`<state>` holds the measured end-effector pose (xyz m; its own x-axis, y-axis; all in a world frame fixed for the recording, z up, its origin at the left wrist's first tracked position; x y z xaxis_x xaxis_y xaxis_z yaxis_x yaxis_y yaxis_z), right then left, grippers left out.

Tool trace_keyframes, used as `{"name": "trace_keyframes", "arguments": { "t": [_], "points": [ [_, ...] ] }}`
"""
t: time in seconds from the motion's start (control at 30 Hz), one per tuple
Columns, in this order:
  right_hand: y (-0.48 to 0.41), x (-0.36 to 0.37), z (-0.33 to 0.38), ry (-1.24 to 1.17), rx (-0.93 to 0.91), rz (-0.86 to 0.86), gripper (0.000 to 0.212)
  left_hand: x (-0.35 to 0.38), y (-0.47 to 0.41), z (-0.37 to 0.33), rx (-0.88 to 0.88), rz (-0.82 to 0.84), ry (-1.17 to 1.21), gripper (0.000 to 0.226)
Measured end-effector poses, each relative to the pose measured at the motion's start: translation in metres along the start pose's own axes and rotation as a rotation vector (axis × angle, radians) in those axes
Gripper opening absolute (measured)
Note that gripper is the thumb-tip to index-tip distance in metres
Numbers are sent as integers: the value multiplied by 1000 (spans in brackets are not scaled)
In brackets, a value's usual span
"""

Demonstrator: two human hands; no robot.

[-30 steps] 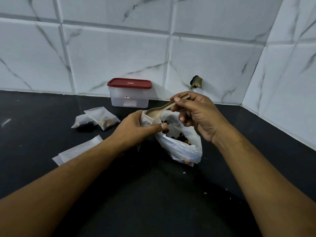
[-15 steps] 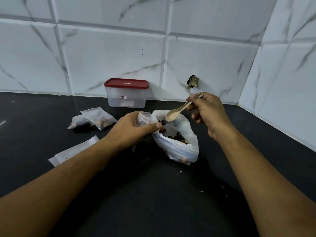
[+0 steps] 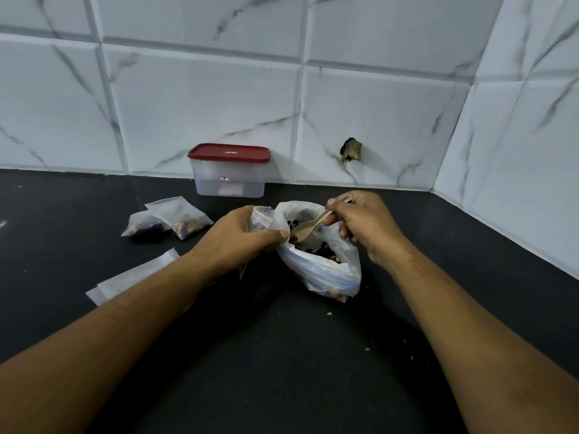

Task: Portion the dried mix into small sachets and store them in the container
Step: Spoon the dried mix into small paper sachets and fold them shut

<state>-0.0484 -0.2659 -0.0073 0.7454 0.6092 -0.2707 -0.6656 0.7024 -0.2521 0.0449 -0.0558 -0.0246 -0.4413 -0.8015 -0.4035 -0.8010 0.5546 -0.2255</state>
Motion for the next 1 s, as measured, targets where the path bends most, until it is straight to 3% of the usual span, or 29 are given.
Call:
{"name": "trace_keyframes", "arguments": {
  "t": [0.63,1.0],
  "points": [
    [-1,6,-11,-113,185,302,17,3,-8,11,-67,56,175,38],
    [-5,3,-12,-124,144,302,11,3,-14,17,-49,56,160,50]
  ]
}}
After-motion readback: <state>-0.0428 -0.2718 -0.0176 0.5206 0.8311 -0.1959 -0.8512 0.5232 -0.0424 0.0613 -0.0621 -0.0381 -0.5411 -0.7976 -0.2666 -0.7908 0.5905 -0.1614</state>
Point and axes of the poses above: each hand's wrist, its own y-axis away from the middle knuckle, its own x-axis out of the palm, z = x × y, the point moved 6 cm from there along -y, towards the middle knuckle, and after that the axes turned 7 degrees about -z, right-handed, at the moved point
